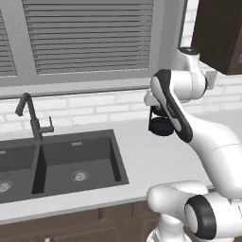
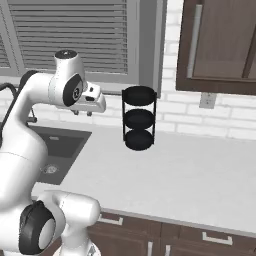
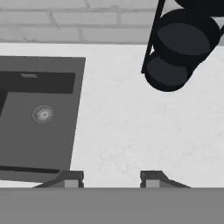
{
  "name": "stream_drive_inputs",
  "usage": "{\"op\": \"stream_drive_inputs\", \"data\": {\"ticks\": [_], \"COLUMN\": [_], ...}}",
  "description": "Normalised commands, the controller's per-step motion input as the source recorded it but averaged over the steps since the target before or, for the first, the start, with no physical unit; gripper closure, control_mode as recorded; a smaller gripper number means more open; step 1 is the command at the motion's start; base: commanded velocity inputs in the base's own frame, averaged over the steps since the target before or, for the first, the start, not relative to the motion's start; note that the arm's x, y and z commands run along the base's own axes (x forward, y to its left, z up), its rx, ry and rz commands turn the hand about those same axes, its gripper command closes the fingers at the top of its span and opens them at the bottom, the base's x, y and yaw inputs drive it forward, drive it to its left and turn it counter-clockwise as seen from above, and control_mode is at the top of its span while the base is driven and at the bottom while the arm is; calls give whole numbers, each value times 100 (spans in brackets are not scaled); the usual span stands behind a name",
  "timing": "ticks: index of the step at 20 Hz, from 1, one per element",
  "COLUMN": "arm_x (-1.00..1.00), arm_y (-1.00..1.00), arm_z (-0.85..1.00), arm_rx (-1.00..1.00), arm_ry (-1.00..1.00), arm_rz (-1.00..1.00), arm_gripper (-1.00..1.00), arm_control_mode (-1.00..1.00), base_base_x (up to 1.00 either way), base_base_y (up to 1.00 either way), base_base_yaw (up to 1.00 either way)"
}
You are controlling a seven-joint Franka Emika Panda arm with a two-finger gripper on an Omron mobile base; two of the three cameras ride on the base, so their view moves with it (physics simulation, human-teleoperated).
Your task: Take a straw from the drawer in front and place it inside the glass cup on the dining counter.
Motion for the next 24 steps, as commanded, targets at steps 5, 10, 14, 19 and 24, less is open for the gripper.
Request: {"op": "stream_drive_inputs", "data": {"ticks": [5, 10, 14, 19, 24], "arm_x": [0, 0, 0, 0, 0], "arm_y": [0, 0, 0, 0, 0], "arm_z": [0, 0, 0, 0, 0], "arm_rx": [0, 0, 0, 0, 0], "arm_ry": [0, 0, 0, 0, 0], "arm_rz": [0, 0, 0, 0, 0], "arm_gripper": [-100, -100, -100, -100, -100], "arm_control_mode": [100, 100, 100, 100, 100], "base_base_x": [-23, -99, -91, -20, 0], "base_base_y": [0, 1, 11, 66, 82], "base_base_yaw": [0, 0, -2, -41, -60]}}
